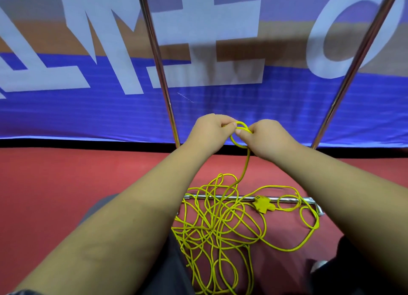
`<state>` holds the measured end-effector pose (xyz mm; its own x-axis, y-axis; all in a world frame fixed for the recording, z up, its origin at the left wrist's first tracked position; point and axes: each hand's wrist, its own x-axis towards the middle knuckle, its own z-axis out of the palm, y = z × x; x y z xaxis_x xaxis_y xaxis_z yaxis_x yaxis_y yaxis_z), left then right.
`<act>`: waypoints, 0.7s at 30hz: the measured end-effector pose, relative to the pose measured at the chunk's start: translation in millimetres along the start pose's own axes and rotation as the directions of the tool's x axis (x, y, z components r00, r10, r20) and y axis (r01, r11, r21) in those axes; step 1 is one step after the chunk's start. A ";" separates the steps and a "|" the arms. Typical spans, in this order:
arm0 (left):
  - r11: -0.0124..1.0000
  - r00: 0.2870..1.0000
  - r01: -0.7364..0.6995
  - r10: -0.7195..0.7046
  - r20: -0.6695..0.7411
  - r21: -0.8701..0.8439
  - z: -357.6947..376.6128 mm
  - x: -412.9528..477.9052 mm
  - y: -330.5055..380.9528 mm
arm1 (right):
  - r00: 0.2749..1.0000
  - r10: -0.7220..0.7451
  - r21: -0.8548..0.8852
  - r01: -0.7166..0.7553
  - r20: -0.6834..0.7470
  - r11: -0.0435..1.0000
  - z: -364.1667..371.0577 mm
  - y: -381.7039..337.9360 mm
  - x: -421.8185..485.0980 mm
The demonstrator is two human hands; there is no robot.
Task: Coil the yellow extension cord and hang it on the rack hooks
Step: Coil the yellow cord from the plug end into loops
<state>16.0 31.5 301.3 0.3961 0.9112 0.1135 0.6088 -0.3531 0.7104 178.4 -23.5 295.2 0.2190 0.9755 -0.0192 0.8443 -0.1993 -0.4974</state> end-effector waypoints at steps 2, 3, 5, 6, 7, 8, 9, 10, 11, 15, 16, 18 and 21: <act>0.977 0.995 0.097 -0.099 0.001 -0.187 2.5 1.5 1.0 | 0.999 -0.009 -0.097 0.012 0.034 0.995 -0.9 -1.2 2.9; 0.947 0.988 0.150 -0.154 0.008 -0.282 2.8 2.3 1.9 | 0.998 -0.018 -0.146 0.026 0.052 0.989 -2.0 -1.3 4.0; 0.880 0.966 0.247 -0.258 0.027 -0.407 2.0 5.2 0.4 | 0.998 -0.042 -0.193 0.052 0.056 0.980 -4.1 -0.3 6.5; 0.839 0.951 0.286 -0.307 0.032 -0.462 1.8 7.1 -1.4 | 0.997 -0.057 -0.187 0.066 0.055 0.980 -5.1 1.8 8.4; 0.788 0.934 0.321 -0.357 0.035 -0.525 1.6 9.4 -3.6 | 0.996 -0.066 -0.161 0.074 0.055 0.984 -6.5 3.8 9.7; 0.726 0.914 0.350 -0.404 0.044 -0.592 1.3 11.9 -5.9 | 0.996 -0.072 -0.113 0.078 0.057 0.991 -7.6 5.9 10.9; 0.660 0.893 0.378 -0.446 0.066 -0.649 0.9 14.4 -8.1 | 0.995 -0.071 -0.046 0.074 0.063 0.996 -8.9 7.5 11.5; 0.594 0.874 0.406 -0.475 0.105 -0.695 0.3 16.4 -9.7 | 0.995 -0.071 0.018 0.070 0.065 0.997 -9.3 8.9 12.1; 0.544 0.857 0.440 -0.492 0.153 -0.715 -0.8 17.5 -10.6 | 0.996 -0.067 0.074 0.062 0.060 0.995 -9.4 9.9 12.5; 0.525 0.840 0.528 -0.441 0.316 -0.668 -3.6 18.7 -11.2 | 0.984 0.078 0.554 -0.156 0.162 0.818 -8.5 13.9 15.4; 0.548 0.849 0.520 -0.419 0.322 -0.656 -4.3 19.1 -11.2 | 0.973 0.083 0.632 -0.203 0.214 0.748 -9.3 14.6 16.6; 0.565 0.868 0.491 -0.383 0.316 -0.663 -6.5 20.5 -12.1 | 0.961 0.069 0.695 -0.243 0.269 0.676 -12.0 15.8 18.9; 0.537 0.890 0.451 -0.329 0.315 -0.713 -14.4 21.9 -14.2 | 0.955 0.012 0.783 -0.250 0.297 0.570 -19.8 16.1 17.9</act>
<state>6.1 59.5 303.7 0.3689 0.8605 -0.3514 0.0154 0.3724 0.9280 205.6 -11.0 304.0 0.0738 0.9567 -0.2817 0.0438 -0.2853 -0.9574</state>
